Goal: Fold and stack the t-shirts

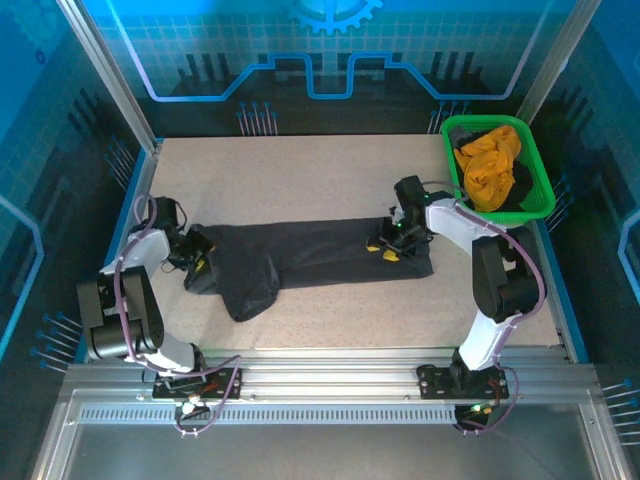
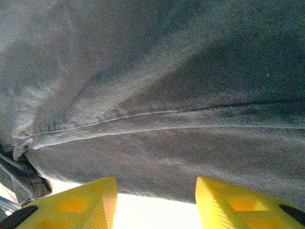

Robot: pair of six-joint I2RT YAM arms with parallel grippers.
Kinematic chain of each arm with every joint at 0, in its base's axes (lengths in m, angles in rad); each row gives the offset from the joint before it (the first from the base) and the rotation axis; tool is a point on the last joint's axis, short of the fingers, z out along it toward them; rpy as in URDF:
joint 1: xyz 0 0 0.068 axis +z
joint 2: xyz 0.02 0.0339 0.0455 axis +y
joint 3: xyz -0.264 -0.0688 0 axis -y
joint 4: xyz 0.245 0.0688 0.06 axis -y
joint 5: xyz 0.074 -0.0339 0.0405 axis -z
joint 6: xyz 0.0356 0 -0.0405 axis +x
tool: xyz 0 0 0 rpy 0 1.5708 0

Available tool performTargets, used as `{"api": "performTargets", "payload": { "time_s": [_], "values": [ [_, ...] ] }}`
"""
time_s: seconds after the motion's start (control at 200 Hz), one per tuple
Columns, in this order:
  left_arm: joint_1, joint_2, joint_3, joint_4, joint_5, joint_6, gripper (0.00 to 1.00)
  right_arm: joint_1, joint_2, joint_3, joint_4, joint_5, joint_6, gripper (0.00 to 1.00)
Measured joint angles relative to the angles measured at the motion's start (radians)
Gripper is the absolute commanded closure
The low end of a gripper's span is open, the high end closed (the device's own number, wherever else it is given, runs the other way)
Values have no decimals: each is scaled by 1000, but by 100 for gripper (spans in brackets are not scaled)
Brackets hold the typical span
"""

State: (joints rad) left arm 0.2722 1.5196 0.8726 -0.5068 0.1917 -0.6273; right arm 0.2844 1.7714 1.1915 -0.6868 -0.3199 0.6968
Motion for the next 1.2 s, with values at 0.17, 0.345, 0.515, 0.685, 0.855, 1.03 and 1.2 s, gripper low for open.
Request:
{"api": "performTargets", "payload": {
  "time_s": [0.17, 0.345, 0.515, 0.685, 0.855, 1.03, 1.2],
  "values": [
    [0, 77, 30, 16, 7, 39, 71, -9, 5, 0, -1, 15, 7, 52],
    [0, 108, 65, 23, 7, 72, 93, -15, 37, 0, -14, 45, 11, 54],
    [0, 108, 121, 18, 5, 82, 87, -25, 92, 0, -57, 81, 15, 54],
    [0, 101, 130, 7, -6, 95, 52, -26, 98, 0, -80, 102, 18, 54],
    [0, -26, 59, -2, -8, 95, 56, -26, 90, -1, -75, 101, 17, 53],
    [-26, -101, -26, -10, 16, 77, 64, -26, 87, -1, -68, 91, 9, 53],
    [-42, -98, -76, -18, 15, 77, 67, -26, 88, -1, -56, 74, 9, 53]
  ]
}}
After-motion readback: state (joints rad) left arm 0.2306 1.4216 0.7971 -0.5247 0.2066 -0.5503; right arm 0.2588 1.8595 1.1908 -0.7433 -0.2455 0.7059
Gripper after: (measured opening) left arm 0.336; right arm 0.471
